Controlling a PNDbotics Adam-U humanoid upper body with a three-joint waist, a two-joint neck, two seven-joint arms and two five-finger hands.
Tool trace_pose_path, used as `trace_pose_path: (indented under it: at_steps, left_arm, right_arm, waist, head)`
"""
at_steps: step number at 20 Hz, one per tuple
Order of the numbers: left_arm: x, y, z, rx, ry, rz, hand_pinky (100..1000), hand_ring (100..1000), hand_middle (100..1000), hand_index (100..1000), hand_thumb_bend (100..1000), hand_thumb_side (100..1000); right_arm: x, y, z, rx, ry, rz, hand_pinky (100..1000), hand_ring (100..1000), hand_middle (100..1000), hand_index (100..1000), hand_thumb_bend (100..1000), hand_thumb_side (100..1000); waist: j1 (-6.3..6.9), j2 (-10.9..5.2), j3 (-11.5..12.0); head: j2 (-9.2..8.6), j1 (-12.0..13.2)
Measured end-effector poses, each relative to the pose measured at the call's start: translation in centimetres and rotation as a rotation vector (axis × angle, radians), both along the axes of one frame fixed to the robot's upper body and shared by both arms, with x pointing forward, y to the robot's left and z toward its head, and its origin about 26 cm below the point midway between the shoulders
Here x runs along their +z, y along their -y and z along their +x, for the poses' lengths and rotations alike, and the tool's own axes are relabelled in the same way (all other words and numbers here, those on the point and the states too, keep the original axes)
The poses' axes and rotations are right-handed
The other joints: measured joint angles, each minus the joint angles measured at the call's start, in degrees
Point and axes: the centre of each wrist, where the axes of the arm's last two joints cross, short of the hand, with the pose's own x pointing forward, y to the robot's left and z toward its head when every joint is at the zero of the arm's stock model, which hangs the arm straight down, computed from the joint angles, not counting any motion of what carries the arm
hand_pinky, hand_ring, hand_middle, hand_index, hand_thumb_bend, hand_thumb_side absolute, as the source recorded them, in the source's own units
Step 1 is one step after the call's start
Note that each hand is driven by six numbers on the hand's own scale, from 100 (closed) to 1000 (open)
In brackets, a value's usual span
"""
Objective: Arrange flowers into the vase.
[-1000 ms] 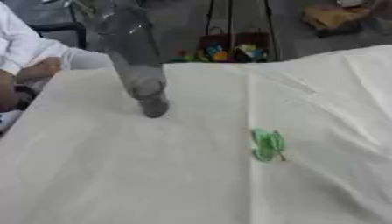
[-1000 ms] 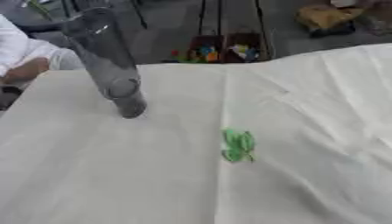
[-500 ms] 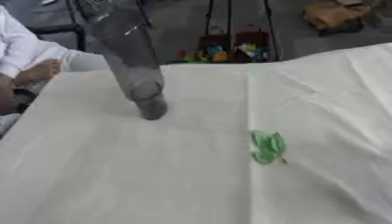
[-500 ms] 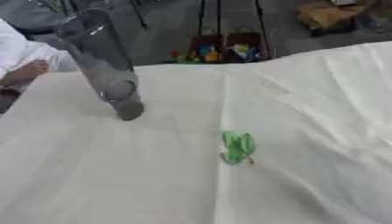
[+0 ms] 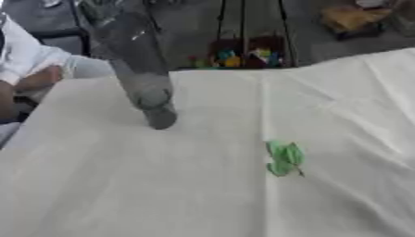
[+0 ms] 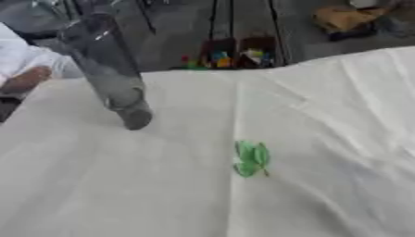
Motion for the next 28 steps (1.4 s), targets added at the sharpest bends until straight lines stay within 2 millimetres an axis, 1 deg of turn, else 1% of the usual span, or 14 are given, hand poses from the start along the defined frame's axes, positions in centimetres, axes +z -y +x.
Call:
trace_pose_path:
  at_steps: [2,6,9,12,14,20,21,22,28]
  left_arm:
    - [0.1,0.2,-0.3,-0.003,0.007,0.004,100,100,100,106,100,715]
    - [0.5,0.9,-1.2,-0.012,0.052,0.018,100,100,100,107,100,710]
    - [0.8,1.5,-1.9,-0.022,0.084,0.028,100,100,100,107,100,710]
    - [0.8,1.8,-2.2,-0.025,0.095,0.030,100,100,100,107,100,698]
    - [1.0,2.0,-2.5,-0.023,0.114,0.040,100,100,100,107,100,697]
    - [1.2,2.7,-3.4,0.019,0.175,0.075,100,100,100,108,100,691]
    - [1.2,2.7,-3.5,0.029,0.178,0.078,100,100,100,108,100,737]
    - [1.3,2.7,-3.5,0.039,0.184,0.078,100,100,100,109,100,665]
    - [1.6,2.8,-4.6,0.116,0.261,0.053,100,100,100,110,100,656]
  right_arm:
    - [0.0,0.0,0.0,0.005,-0.002,0.003,568,805,486,763,100,853]
    - [0.2,-0.2,0.1,0.018,-0.001,0.004,569,805,485,763,100,853]
    - [0.2,-0.2,0.1,0.022,-0.003,0.001,569,805,485,763,100,853]
    - [0.2,-0.2,0.1,0.023,-0.003,0.001,570,806,483,763,100,852]
    - [0.2,-0.2,0.1,0.024,-0.002,-0.001,570,806,483,764,100,853]
    - [0.4,-0.3,0.1,0.032,0.000,-0.002,571,807,481,764,100,853]
    - [0.4,-0.3,0.1,0.032,0.001,-0.003,571,807,481,764,100,856]
    - [0.4,-0.3,0.1,0.033,0.002,-0.004,571,808,481,764,100,853]
    - [0.4,-0.3,0.1,0.036,0.003,-0.005,572,809,480,765,100,854]
  waist:
    - [0.00,0.00,-0.06]
    - [0.00,0.12,-0.31]
    - [0.00,0.29,-0.38]
    - [0.00,0.30,-0.39]
    - [0.00,0.52,-0.66]
    - [0.06,1.05,-0.86]
    - [0.07,1.08,-0.93]
    - [0.09,1.10,-0.99]
    - [0.13,1.55,-1.07]
  head:
    - [-1.23,0.00]
    - [-2.41,0.01]
    - [-2.84,0.03]
    - [-2.88,0.04]
    - [-3.32,0.04]
    - [-3.91,0.05]
    - [-3.92,0.05]
    - [-3.98,0.05]
    - [-4.91,-0.02]
